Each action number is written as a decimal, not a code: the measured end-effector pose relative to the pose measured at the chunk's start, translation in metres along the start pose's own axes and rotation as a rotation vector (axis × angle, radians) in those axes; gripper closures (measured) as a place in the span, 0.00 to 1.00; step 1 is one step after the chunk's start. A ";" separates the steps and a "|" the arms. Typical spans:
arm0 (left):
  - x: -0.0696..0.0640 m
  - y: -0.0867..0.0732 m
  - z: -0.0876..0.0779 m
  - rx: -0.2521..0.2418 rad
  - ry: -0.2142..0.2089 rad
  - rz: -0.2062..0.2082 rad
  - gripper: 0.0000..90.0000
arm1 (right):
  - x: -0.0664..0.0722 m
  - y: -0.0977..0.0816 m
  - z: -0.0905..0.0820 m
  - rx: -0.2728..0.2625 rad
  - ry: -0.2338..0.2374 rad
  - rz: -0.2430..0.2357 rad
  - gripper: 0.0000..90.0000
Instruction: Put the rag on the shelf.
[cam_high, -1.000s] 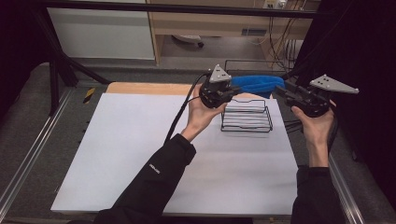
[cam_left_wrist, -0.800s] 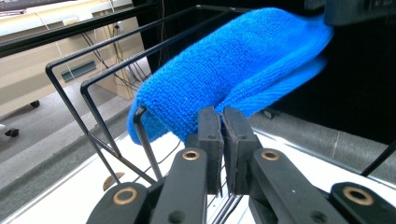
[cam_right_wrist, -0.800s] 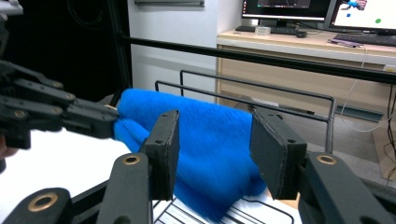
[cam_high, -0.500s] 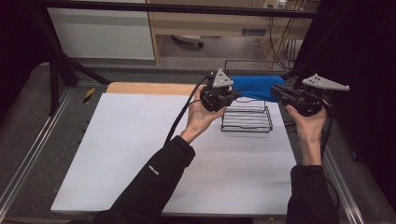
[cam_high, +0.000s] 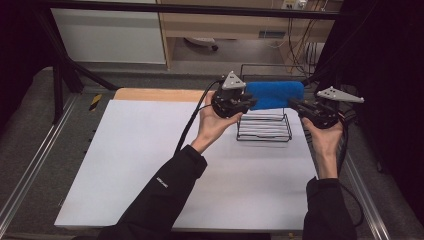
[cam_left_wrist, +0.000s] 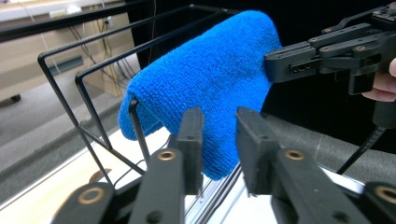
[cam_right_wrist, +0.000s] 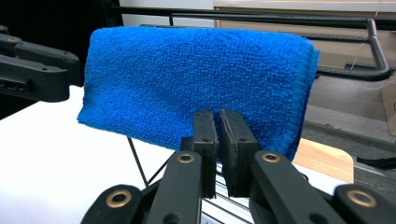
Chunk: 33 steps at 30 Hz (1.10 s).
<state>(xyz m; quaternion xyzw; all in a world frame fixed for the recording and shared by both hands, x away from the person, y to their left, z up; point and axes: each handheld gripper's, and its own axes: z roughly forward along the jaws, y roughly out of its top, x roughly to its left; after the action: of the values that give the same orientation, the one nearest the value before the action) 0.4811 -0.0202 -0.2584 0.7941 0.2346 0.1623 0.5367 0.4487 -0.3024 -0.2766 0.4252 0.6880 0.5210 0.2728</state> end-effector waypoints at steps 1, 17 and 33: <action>-0.001 -0.001 0.003 0.012 0.006 0.004 0.86 | 0.000 -0.001 0.001 -0.001 -0.002 0.000 0.95; 0.001 -0.012 0.012 0.053 0.031 -0.015 0.94 | 0.008 -0.005 -0.001 -0.022 0.008 -0.011 0.84; 0.017 -0.046 -0.049 0.111 0.026 -0.033 0.56 | 0.038 0.005 -0.013 -0.019 0.045 -0.028 0.41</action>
<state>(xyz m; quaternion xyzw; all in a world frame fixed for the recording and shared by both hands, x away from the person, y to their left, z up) 0.4616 0.0415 -0.2830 0.8164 0.2635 0.1504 0.4913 0.4209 -0.2750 -0.2647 0.4013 0.6948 0.5331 0.2685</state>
